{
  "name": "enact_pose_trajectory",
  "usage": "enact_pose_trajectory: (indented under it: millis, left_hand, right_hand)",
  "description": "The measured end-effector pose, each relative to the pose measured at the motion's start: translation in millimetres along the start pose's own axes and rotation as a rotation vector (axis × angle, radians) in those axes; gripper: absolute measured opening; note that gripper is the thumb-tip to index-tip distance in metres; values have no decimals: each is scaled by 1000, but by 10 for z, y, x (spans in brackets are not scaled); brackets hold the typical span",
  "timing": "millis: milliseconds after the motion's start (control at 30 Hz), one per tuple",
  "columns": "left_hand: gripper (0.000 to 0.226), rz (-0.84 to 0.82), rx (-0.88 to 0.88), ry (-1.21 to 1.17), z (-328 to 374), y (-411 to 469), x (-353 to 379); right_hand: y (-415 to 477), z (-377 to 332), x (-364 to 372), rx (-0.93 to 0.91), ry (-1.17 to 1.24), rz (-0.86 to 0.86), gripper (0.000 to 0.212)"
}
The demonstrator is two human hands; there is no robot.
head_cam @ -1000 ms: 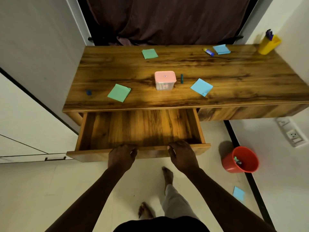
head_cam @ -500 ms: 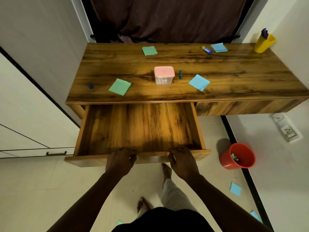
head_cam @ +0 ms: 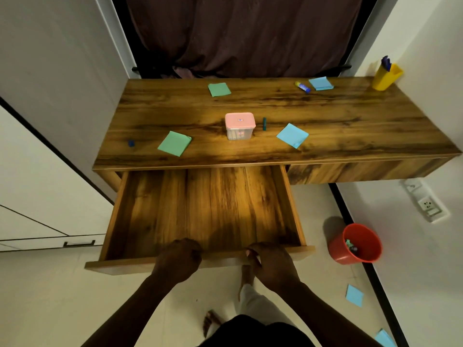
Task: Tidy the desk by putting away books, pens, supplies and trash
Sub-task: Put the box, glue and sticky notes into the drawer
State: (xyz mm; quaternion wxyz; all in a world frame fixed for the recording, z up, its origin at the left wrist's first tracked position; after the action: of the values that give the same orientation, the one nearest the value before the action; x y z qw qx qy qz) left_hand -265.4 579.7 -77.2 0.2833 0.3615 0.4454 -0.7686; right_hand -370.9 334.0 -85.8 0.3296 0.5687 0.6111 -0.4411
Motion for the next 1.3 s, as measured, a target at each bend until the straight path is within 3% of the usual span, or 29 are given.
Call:
enact_pose_trajectory:
  millis: [133,500,633,733,867,967,1067,1300]
  left_hand:
    - [42,-35,5,-203,203,214,-248]
    - [32,243,84,-383,823,1384,-1382]
    - [49,259,37,-425,964,1863,-1678]
    - [54,291,-38,-544,1069,2233,-1889]
    - [38,357,-163,-730,1027,2679,-2094]
    - [26,279,-201,-938,893,2950,-2029]
    - [10,274,-160,-1104,842,3094,-1888]
    - [10,301,-43,-1158,701,2616,-1935]
  right_hand:
    - [289,111,-204,71,162,-107,28]
    - [1944,415,-1240,115,493,67,33]
    - [2477,559,-1493,177,493,112,47]
    - [2819,608,-1623,191,542,119,46]
    - [3146,574,-1744,249,618,149,41]
    - [3342,566,-1702,295,644,150,42]
    - [3435,546,-1623,334,686,188,43]
    - [3211,314,-1588,353,718,248,40]
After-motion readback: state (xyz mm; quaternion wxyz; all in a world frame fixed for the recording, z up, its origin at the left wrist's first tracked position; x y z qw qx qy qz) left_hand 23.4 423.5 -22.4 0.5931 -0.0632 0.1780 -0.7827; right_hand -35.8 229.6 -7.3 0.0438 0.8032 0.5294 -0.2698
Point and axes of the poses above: each hand's wrist, its own y-axis towards the middle knuckle, its own x-axis out of the palm, z = x × y, the point moved 4 cm from there along y, towards the middle knuckle, and after that the axes turned 11 degrees about -z, right-handed, at the moved point
